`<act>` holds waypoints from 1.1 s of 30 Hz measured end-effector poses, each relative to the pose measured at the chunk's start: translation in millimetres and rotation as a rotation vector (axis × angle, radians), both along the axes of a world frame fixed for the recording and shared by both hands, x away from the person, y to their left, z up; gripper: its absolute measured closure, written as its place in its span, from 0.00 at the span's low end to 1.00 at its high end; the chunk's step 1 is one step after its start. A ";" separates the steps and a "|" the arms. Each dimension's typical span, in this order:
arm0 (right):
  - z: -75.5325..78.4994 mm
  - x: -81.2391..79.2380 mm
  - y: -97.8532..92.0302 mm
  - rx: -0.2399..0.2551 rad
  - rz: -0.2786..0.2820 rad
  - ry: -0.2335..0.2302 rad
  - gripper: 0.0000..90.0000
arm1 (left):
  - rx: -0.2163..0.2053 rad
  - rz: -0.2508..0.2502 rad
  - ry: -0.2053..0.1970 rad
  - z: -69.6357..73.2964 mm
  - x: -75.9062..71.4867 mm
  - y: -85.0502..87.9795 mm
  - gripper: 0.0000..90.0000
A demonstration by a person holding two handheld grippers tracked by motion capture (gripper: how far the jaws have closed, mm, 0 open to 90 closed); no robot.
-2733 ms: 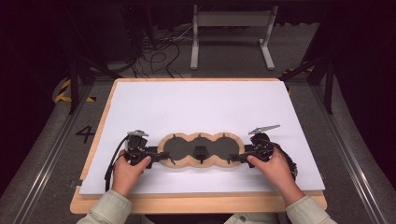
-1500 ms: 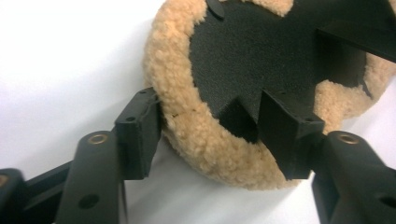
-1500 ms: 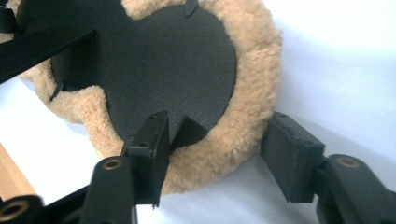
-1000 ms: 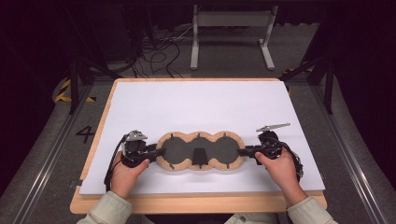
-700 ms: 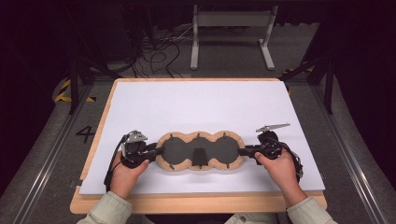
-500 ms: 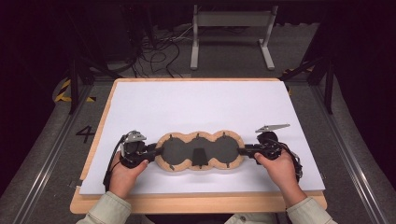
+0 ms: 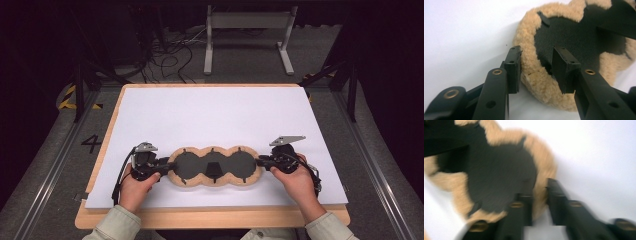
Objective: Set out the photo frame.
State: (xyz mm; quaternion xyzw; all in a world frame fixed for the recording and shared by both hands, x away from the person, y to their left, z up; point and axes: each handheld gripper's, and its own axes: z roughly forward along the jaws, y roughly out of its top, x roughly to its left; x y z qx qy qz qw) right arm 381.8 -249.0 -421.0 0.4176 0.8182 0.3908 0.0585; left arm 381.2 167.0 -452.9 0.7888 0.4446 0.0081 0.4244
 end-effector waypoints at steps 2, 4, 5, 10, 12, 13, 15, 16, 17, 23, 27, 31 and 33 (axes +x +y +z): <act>-8.4 -0.3 24.0 0.098 0.081 0.117 0.99 | 0.024 -0.039 -0.007 2.4 -5.3 -17.3 0.75; -5.9 -6.3 45.9 -0.034 0.104 0.037 0.95 | 0.120 -0.027 -0.067 11.4 -10.3 -25.3 0.76; -3.0 -6.8 47.8 -0.013 0.120 0.033 0.95 | 0.122 -0.020 -0.074 12.8 -11.5 -25.1 0.76; 7.6 -7.4 24.5 0.012 0.057 0.006 0.91 | 0.128 0.025 -0.055 14.2 -11.6 -13.8 0.69; 7.8 -4.8 9.4 0.003 0.008 0.001 0.85 | 0.118 0.032 -0.017 16.3 -11.4 -7.6 0.64; 7.7 -3.1 2.7 -0.012 -0.016 0.005 0.79 | 0.113 0.031 0.007 16.4 -10.5 -4.9 0.61; 7.6 -1.2 -9.8 -0.035 -0.069 -0.002 0.72 | 0.104 0.028 0.052 15.1 -9.3 -2.9 0.57; 7.5 -0.8 -15.6 -0.038 -0.093 0.003 0.66 | 0.094 0.022 0.086 13.6 -8.9 -3.5 0.55; 6.5 0.0 -20.3 -0.045 -0.108 0.017 0.60 | 0.094 0.022 0.086 13.6 -8.9 -3.5 0.54; -9.1 0.2 -32.8 -0.034 -0.122 0.167 0.42 | 0.055 0.004 0.219 7.0 -8.7 -6.3 0.54; -14.4 -4.1 -31.6 -0.013 -0.114 0.241 0.34 | 0.041 -0.011 0.255 4.3 -8.4 -3.7 0.49; -14.3 -5.0 -25.8 -0.024 -0.120 0.248 0.30 | -0.043 -0.067 0.311 -0.4 -5.8 -8.8 0.50; -13.5 -5.3 -22.5 -0.031 -0.129 0.253 0.31 | -0.026 -0.065 0.304 0.8 -8.5 -16.2 0.47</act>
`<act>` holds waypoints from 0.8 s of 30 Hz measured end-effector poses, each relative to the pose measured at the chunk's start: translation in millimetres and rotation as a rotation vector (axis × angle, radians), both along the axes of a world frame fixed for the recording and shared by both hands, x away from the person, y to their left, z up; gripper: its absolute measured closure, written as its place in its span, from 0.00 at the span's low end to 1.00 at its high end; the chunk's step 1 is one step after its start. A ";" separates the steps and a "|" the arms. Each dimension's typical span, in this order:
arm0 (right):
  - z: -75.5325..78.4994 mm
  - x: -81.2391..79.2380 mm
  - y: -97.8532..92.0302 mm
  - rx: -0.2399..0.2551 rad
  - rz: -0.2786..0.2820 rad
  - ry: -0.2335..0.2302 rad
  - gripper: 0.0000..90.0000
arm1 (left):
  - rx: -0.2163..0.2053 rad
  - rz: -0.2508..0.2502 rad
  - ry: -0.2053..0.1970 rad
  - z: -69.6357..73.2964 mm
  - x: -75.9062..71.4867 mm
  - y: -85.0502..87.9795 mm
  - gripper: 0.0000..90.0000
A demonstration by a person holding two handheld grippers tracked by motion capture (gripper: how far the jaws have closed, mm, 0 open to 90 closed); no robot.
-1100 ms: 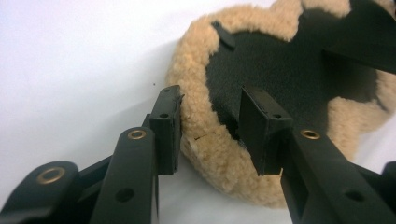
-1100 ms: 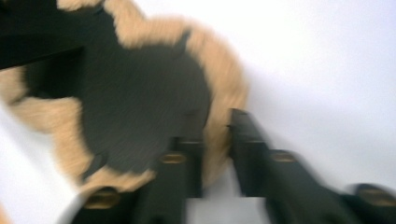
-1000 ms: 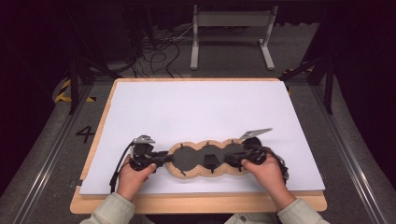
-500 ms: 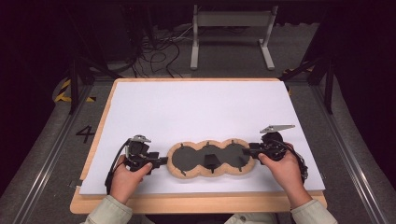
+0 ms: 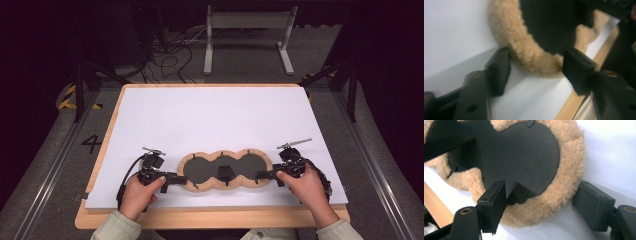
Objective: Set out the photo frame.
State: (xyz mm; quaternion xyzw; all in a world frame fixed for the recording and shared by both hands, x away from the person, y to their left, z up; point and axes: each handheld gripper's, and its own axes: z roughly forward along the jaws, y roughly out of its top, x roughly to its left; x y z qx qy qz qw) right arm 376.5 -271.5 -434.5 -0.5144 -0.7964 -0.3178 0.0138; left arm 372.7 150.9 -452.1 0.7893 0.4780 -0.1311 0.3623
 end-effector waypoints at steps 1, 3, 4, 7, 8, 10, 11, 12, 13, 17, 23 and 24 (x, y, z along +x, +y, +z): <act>0.1 0.1 0.2 0.002 -0.009 0.002 0.32 | 0.000 0.000 0.000 0.0 0.0 0.0 0.48; 0.4 0.4 -0.3 0.004 -0.016 0.005 0.33 | 0.033 0.000 -0.014 2.6 -1.9 -5.0 0.47; 0.6 0.8 -0.8 0.008 -0.024 0.008 0.34 | 0.034 -0.001 -0.014 2.7 -2.0 -4.9 0.47; 1.2 1.6 -1.0 0.011 -0.031 0.017 0.36 | 0.021 0.009 -0.011 1.8 -1.2 -2.6 0.49; 1.7 1.7 -0.6 0.007 -0.034 0.018 0.36 | 0.021 0.009 -0.014 1.9 -1.3 -2.7 0.49; 2.3 1.9 -1.2 0.006 -0.037 0.014 0.38 | 0.025 0.012 -0.022 2.6 -1.1 -2.8 0.50; 3.0 1.9 -1.7 0.008 -0.039 0.012 0.40 | 0.024 0.020 -0.032 2.7 -0.9 -3.1 0.50; 4.2 1.7 -2.4 0.012 -0.045 0.003 0.41 | 0.029 0.023 -0.043 3.2 -0.4 -2.9 0.50; 5.7 1.4 -2.8 0.012 -0.048 -0.008 0.43 | 0.030 0.033 -0.057 4.3 -0.4 -3.1 0.51; 13.2 -0.4 -4.2 0.002 -0.059 -0.067 0.56 | 0.033 0.087 -0.136 12.1 -0.2 2.8 0.64; 20.8 -4.4 -2.5 -0.001 -0.064 -0.133 0.67 | 0.089 0.123 -0.237 20.3 -2.9 3.2 0.70; 22.5 -5.3 -2.8 0.003 -0.067 -0.151 0.70 | 0.095 0.134 -0.271 23.1 -4.0 4.3 0.72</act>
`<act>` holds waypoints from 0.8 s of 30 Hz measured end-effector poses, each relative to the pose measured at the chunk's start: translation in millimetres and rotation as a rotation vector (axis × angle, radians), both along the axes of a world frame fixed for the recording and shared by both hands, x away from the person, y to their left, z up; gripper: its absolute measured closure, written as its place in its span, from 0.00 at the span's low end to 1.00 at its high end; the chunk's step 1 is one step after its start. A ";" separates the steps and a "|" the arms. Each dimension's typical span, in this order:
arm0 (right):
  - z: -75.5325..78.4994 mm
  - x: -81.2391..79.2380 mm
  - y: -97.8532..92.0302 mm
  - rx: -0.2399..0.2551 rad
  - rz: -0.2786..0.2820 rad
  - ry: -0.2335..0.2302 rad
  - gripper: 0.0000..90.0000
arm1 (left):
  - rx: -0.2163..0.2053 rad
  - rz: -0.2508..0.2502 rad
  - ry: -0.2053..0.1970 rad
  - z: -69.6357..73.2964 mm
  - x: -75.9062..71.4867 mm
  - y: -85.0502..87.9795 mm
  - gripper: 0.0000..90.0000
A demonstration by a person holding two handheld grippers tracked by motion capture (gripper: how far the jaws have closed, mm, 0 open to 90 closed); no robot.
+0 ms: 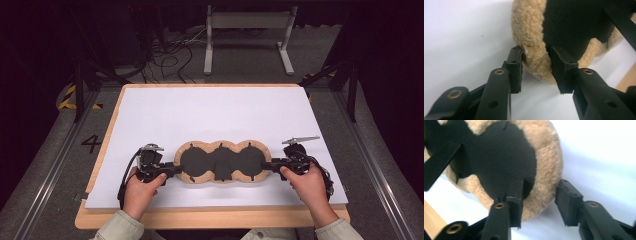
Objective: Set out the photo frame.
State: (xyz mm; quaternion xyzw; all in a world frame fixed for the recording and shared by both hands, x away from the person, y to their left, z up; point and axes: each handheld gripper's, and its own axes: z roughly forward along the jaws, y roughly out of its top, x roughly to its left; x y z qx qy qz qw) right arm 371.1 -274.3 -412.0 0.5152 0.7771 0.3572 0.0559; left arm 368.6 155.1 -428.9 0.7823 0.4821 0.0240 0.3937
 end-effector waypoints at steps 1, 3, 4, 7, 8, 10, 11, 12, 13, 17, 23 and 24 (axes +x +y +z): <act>3.3 -1.6 -0.5 0.010 0.001 -0.029 0.72 | 0.000 0.006 -0.014 2.0 -0.9 0.7 0.75; 8.8 -4.0 -0.3 0.015 0.007 -0.084 0.72 | 0.017 0.008 -0.055 5.9 -2.7 -0.2 0.76; 11.4 -5.1 0.4 0.010 0.010 -0.114 0.72 | 0.029 0.009 -0.075 7.5 -3.2 -1.1 0.76; 18.8 -8.2 1.6 -0.011 0.017 -0.203 0.72 | 0.055 0.004 -0.127 11.6 -4.1 -3.5 0.77; 21.1 -9.2 1.7 -0.015 0.018 -0.229 0.72 | 0.054 0.007 -0.140 12.3 -4.3 -4.4 0.77; 24.4 -11.0 1.7 -0.026 0.024 -0.266 0.72 | 0.057 0.012 -0.169 15.2 -4.7 -5.8 0.77; 25.9 -11.4 1.3 -0.033 0.030 -0.297 0.72 | 0.062 0.014 -0.189 15.9 -4.3 -6.4 0.77; 27.0 -11.9 1.0 -0.035 0.033 -0.317 0.73 | 0.074 0.015 -0.206 16.9 -3.8 -7.2 0.77; 27.0 -11.9 1.0 -0.035 0.033 -0.317 0.73 | 0.074 0.015 -0.206 16.9 -3.8 -7.2 0.77; 28.2 -13.0 1.3 -0.065 0.057 -0.394 0.74 | 0.149 0.018 -0.296 19.5 -0.5 -11.4 0.78; 19.6 -10.5 -0.9 -0.138 0.087 -0.441 0.74 | 0.200 -0.006 -0.372 17.0 3.5 -19.0 0.79; 17.9 -10.2 -1.7 -0.147 0.088 -0.448 0.75 | 0.218 -0.012 -0.390 15.5 4.7 -21.1 0.79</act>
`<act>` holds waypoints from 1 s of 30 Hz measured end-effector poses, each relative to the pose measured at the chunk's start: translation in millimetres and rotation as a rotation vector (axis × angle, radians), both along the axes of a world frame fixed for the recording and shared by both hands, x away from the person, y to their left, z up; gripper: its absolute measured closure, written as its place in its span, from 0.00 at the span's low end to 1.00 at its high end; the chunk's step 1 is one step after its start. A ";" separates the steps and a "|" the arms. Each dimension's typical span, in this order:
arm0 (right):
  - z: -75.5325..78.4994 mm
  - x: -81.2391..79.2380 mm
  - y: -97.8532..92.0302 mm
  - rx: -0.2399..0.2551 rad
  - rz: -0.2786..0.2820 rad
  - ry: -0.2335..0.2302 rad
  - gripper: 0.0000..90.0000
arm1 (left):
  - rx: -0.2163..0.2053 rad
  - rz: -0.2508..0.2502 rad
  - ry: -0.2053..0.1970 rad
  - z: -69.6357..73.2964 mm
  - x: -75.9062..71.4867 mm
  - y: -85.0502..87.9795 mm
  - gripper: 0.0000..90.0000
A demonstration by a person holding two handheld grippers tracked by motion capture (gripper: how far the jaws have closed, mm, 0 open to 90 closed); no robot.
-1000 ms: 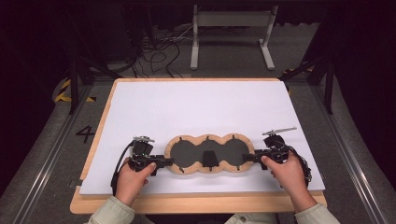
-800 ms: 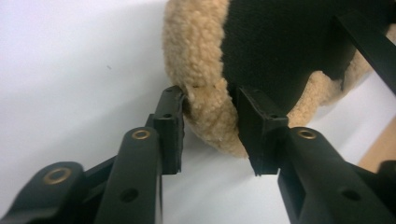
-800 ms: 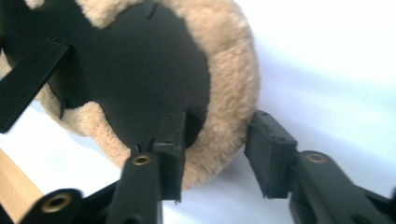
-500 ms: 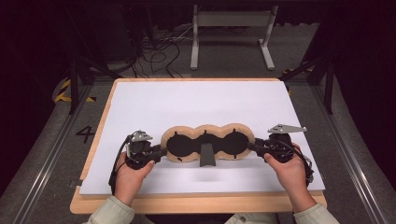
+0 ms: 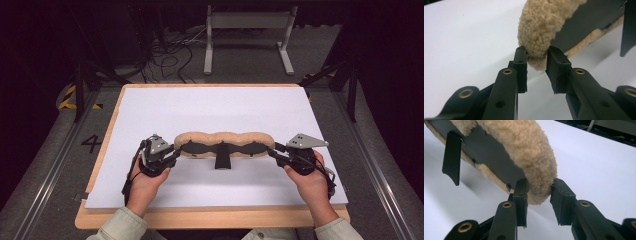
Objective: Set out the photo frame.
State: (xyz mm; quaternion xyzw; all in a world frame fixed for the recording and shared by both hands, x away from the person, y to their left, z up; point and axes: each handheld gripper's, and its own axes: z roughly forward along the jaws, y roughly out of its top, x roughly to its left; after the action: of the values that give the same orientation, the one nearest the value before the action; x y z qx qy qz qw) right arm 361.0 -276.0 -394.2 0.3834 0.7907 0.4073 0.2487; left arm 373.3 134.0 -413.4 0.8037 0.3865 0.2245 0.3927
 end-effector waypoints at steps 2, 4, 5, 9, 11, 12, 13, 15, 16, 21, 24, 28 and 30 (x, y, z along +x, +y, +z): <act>-3.0 0.8 -1.3 -0.015 0.005 0.003 0.75 | 0.024 -0.004 -0.008 -3.0 2.3 -2.3 0.79; -6.6 0.5 -1.7 -0.029 0.004 0.008 0.80 | 0.029 -0.009 0.003 -7.7 6.2 -2.2 0.79; -8.7 0.7 -1.9 -0.034 0.001 0.017 0.82 | 0.031 -0.016 0.017 -10.8 8.7 -2.1 0.79; -17.6 2.0 -1.6 -0.033 -0.006 0.041 0.82 | 0.046 -0.021 0.013 -15.9 11.8 -3.1 0.78; -16.8 1.8 -1.4 -0.046 -0.001 0.045 0.82 | 0.049 -0.018 0.016 -16.0 11.7 -3.5 0.78; -16.6 1.7 -1.5 -0.046 -0.001 0.045 0.81 | 0.043 -0.022 0.011 -16.8 12.2 -3.1 0.77; -16.9 1.5 -1.6 -0.039 -0.003 0.047 0.81 | 0.040 -0.024 0.011 -16.9 12.4 -2.7 0.77; -17.0 1.7 -2.3 -0.030 -0.001 0.051 0.80 | 0.037 -0.030 0.018 -16.6 12.2 -1.9 0.76; -16.7 1.8 -2.7 -0.027 0.000 0.057 0.79 | 0.029 -0.033 0.022 -17.0 11.8 -1.8 0.74; -15.3 0.5 -5.3 -0.020 0.036 0.065 0.74 | 0.036 -0.042 0.048 -13.0 4.3 -0.2 0.65; -13.4 -2.0 -5.2 -0.037 0.058 0.073 0.68 | 0.021 -0.040 0.069 -10.4 -2.0 6.1 0.63; -10.1 -4.8 -6.2 -0.054 0.056 0.064 0.65 | -0.014 -0.039 0.096 -3.9 -14.1 14.7 0.74; -8.1 -5.3 -7.9 -0.060 0.051 0.058 0.67 | -0.036 -0.073 0.088 2.1 -18.4 16.5 0.82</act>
State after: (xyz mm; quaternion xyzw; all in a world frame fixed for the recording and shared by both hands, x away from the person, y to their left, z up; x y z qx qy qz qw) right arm 355.7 -283.9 -402.3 0.3671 0.8189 0.3784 0.2267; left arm 354.9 150.5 -411.3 0.8192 0.3779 0.1673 0.3977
